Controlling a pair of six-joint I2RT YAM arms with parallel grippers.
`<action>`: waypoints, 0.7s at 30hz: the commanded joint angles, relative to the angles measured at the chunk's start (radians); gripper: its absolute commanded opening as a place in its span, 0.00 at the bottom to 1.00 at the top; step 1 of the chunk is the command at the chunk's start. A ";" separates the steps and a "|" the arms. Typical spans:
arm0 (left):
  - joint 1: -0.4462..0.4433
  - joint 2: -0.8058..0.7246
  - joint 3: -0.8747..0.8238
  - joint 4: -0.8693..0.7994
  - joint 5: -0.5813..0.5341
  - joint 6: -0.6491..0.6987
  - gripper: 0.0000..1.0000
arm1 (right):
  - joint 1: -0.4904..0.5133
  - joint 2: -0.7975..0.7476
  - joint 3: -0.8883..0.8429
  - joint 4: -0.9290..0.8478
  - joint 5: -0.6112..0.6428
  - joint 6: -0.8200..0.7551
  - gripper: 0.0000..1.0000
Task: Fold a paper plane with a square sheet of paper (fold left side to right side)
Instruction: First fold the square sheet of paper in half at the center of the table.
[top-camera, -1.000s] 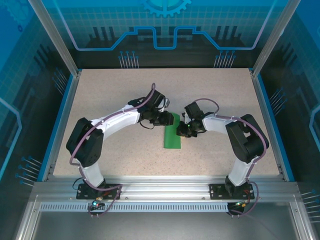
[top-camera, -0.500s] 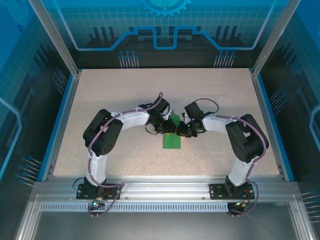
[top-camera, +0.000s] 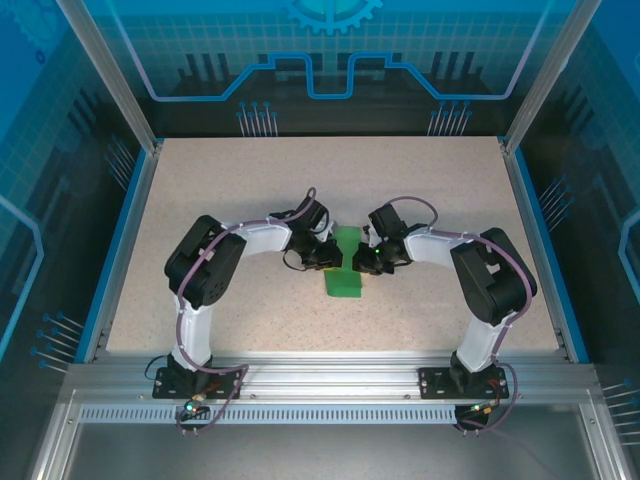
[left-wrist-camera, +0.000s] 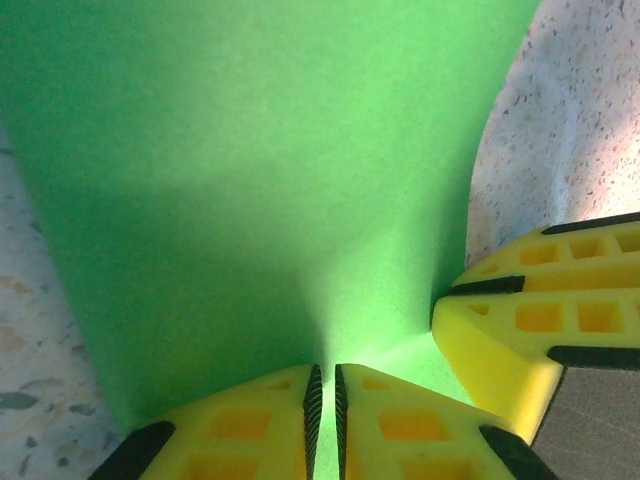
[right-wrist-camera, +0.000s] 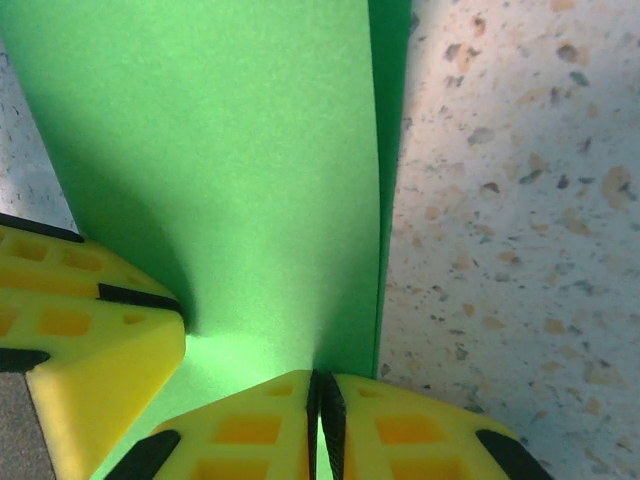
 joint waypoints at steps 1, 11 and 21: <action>0.027 0.009 -0.044 -0.016 -0.020 0.016 0.16 | 0.025 0.085 -0.043 -0.120 0.067 -0.020 0.14; 0.077 -0.051 -0.110 -0.033 -0.031 0.043 0.17 | 0.020 0.087 -0.047 -0.127 0.074 -0.020 0.14; 0.100 -0.146 -0.145 0.041 0.031 0.047 0.16 | 0.020 0.083 -0.046 -0.123 0.066 -0.021 0.14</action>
